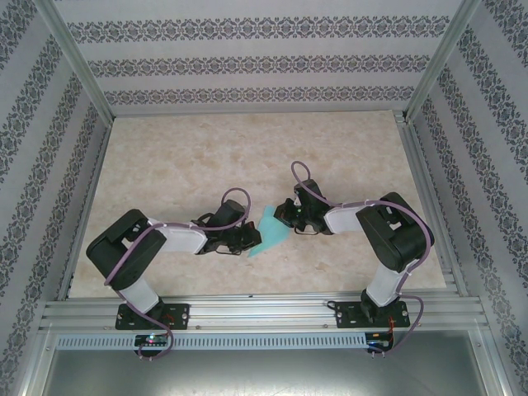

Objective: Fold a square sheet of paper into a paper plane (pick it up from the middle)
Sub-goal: Fourth fold the wing at the center of the table.

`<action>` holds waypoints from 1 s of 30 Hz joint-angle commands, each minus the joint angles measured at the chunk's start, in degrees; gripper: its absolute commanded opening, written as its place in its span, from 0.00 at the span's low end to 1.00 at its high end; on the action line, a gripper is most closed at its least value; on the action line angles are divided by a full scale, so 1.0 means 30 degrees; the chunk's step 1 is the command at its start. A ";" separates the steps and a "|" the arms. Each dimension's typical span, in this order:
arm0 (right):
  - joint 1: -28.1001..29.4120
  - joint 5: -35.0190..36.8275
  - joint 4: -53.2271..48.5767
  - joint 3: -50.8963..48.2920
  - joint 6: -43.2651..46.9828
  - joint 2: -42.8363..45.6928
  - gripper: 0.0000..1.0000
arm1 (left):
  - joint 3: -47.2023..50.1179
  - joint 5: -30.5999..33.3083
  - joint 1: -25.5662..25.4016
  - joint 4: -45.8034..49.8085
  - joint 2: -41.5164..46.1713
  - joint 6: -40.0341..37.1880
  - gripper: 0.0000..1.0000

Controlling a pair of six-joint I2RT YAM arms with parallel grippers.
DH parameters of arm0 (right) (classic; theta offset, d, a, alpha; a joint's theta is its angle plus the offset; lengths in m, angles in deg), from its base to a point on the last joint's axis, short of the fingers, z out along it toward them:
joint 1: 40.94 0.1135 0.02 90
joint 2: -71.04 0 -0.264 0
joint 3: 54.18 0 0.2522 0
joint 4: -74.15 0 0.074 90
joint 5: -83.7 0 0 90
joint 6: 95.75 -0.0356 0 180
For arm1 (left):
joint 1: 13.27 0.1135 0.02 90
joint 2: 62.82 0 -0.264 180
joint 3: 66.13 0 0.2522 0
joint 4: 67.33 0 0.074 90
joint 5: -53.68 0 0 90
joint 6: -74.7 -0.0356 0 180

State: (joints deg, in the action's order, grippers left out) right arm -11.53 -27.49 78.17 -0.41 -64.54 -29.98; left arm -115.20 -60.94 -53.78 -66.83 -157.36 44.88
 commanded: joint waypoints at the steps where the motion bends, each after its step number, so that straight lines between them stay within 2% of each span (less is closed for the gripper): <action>1: -0.0223 0.2292 -0.3026 -0.0506 0.0083 -0.1335 0.07 | 0.1489 -0.0982 -0.0453 0.7109 -0.0177 -0.1555 0.05; 7: -0.0223 0.2209 -0.3372 -0.0346 0.0020 -0.1310 0.07 | 0.1473 -0.1487 -0.0463 0.8321 0.0130 -0.2736 0.07; 12: -0.0225 0.2265 -0.3949 -0.0065 0.0187 -0.1200 0.07 | 0.0965 -0.0395 -0.0529 1.1235 0.0267 -0.4223 0.07; 25: -0.0193 0.2487 -0.4729 0.0021 0.0142 -0.1048 0.07 | 0.0460 0.0010 -0.1032 1.3781 0.1367 -0.5478 0.09; 30: -0.0164 0.2589 -0.5046 0.0023 0.0204 -0.0929 0.07 | -0.0315 0.1107 -0.1682 1.5513 0.1397 -0.5874 0.10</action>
State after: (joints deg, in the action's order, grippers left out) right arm -11.51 -27.88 73.85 1.58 -64.49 -30.11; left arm -118.87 -59.37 -56.05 -42.15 -151.42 29.65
